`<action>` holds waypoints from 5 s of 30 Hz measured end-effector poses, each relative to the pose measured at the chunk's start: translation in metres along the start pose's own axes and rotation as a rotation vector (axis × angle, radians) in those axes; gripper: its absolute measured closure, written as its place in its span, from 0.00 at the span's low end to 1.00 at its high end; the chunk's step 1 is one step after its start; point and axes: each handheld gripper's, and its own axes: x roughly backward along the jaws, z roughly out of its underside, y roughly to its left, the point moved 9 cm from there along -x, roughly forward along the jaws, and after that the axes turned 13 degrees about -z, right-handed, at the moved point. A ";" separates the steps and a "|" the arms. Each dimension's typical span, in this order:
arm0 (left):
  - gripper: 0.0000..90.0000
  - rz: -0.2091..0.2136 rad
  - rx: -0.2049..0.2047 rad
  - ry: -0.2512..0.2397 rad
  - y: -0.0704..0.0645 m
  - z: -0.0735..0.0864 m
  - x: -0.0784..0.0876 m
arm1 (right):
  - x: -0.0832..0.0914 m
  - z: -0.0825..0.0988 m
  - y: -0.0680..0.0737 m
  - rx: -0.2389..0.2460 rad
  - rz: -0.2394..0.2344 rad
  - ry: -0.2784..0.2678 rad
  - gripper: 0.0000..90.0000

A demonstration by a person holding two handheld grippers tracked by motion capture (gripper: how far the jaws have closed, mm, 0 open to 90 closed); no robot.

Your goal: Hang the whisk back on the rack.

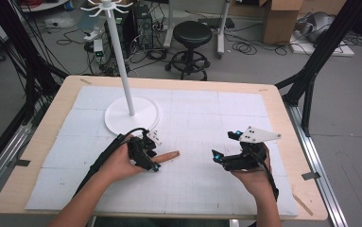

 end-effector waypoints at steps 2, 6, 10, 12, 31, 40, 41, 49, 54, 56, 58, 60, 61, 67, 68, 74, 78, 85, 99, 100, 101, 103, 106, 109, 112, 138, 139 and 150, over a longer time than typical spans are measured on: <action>0.63 -0.022 -0.016 0.002 0.003 0.001 0.000 | 0.000 0.000 0.000 -0.001 0.001 -0.002 0.12; 0.71 -0.067 -0.064 0.011 0.000 0.000 0.000 | 0.002 0.000 0.000 0.001 0.005 -0.003 0.12; 0.77 -0.094 -0.085 0.034 -0.003 0.000 0.001 | 0.002 0.000 0.000 -0.003 0.006 -0.005 0.12; 0.77 -0.081 -0.075 0.028 -0.004 0.000 0.001 | 0.001 0.000 0.000 0.000 0.009 -0.002 0.12; 0.78 -0.011 0.024 -0.330 0.019 -0.028 0.082 | 0.003 -0.002 0.001 0.006 0.008 -0.007 0.12; 0.78 -0.022 0.066 -0.454 0.034 -0.039 0.121 | 0.004 -0.002 0.001 0.006 0.011 -0.012 0.12; 0.78 -0.026 0.073 -0.468 0.035 -0.040 0.123 | 0.004 -0.002 0.001 0.010 0.012 -0.013 0.12; 0.79 -0.024 0.076 -0.497 0.036 -0.041 0.130 | 0.004 -0.003 0.001 0.011 0.010 -0.014 0.12; 0.79 -0.018 0.077 -0.508 0.037 -0.042 0.133 | 0.004 -0.002 0.001 0.007 0.010 -0.013 0.12; 0.79 -0.013 0.080 -0.522 0.037 -0.043 0.137 | 0.004 -0.002 0.001 0.006 0.010 -0.012 0.12; 0.79 -0.011 0.083 -0.530 0.037 -0.043 0.140 | 0.003 -0.002 0.001 0.009 0.007 -0.012 0.12; 0.79 -0.007 0.088 -0.541 0.038 -0.043 0.143 | 0.003 -0.002 0.001 0.008 0.006 -0.012 0.12; 0.79 -0.009 0.090 -0.544 0.039 -0.043 0.145 | 0.003 -0.002 0.001 0.008 0.008 -0.012 0.12; 0.79 -0.023 0.096 -0.572 0.047 -0.045 0.165 | 0.003 -0.002 0.001 0.011 0.009 -0.011 0.12; 0.79 -0.026 0.098 -0.582 0.049 -0.045 0.170 | 0.003 -0.002 0.001 0.010 0.008 -0.010 0.12; 0.79 -0.043 0.113 -0.622 0.062 -0.048 0.192 | 0.003 -0.002 0.001 0.008 0.008 -0.009 0.12; 0.79 -0.053 0.123 -0.643 0.072 -0.051 0.206 | 0.002 -0.002 0.002 0.007 0.007 -0.008 0.12; 0.79 -0.086 0.140 -0.651 0.094 -0.056 0.226 | 0.001 -0.001 0.001 0.005 0.007 -0.005 0.12; 0.79 -0.184 0.177 -0.690 0.129 -0.071 0.267 | 0.000 -0.001 0.001 0.002 0.007 -0.002 0.12; 0.79 -0.198 0.174 -0.690 0.131 -0.073 0.269 | 0.000 -0.001 0.002 0.004 0.004 -0.003 0.12; 0.79 -0.205 0.180 -0.698 0.133 -0.074 0.273 | 0.000 -0.001 0.002 0.004 0.004 -0.003 0.12; 0.79 -0.221 0.184 -0.713 0.138 -0.076 0.279 | -0.001 -0.001 0.002 0.005 0.002 -0.001 0.12; 0.79 -0.245 0.204 -0.722 0.145 -0.078 0.286 | 0.000 -0.001 0.001 0.004 0.003 -0.004 0.12; 0.79 -0.272 0.210 -0.720 0.150 -0.081 0.290 | 0.001 -0.001 0.001 0.003 0.005 -0.004 0.12; 0.79 -0.289 0.216 -0.722 0.154 -0.083 0.295 | 0.000 0.000 0.000 0.003 0.005 -0.002 0.12; 0.79 -0.371 0.301 -0.690 0.182 -0.072 0.292 | 0.004 0.000 -0.002 0.003 0.010 -0.010 0.12; 0.79 -0.365 0.309 -0.689 0.183 -0.070 0.291 | 0.003 0.000 -0.001 -0.001 0.007 -0.008 0.12; 0.79 -0.330 0.336 -0.721 0.188 -0.072 0.280 | 0.003 0.001 -0.002 -0.003 0.009 -0.007 0.12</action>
